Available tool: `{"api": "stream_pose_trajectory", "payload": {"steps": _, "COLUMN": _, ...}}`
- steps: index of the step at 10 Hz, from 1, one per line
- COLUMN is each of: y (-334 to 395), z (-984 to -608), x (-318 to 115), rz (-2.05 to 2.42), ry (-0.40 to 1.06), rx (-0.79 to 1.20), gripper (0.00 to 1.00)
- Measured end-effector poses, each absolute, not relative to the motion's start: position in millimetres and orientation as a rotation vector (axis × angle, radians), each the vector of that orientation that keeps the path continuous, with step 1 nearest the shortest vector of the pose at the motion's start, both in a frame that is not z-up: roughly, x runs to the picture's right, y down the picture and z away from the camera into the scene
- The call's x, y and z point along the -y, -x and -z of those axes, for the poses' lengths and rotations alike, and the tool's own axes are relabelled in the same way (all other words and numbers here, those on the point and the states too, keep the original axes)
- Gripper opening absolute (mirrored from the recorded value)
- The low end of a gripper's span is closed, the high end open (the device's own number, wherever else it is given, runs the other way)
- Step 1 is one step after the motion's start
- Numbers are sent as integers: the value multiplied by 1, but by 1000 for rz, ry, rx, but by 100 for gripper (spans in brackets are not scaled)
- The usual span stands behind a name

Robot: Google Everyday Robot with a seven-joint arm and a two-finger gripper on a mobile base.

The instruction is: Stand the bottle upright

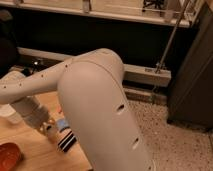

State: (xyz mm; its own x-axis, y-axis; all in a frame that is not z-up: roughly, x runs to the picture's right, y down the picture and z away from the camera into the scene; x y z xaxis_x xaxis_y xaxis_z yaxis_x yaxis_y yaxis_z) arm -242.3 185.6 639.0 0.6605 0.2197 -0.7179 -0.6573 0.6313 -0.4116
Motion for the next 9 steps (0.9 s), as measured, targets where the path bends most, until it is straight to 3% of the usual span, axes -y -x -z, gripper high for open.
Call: {"api": "stream_pose_trajectory", "payload": {"steps": 9, "y": 252, "z": -632, "x": -193, "rz": -409, "ry": 702, "rx": -711, "gripper": 13}}
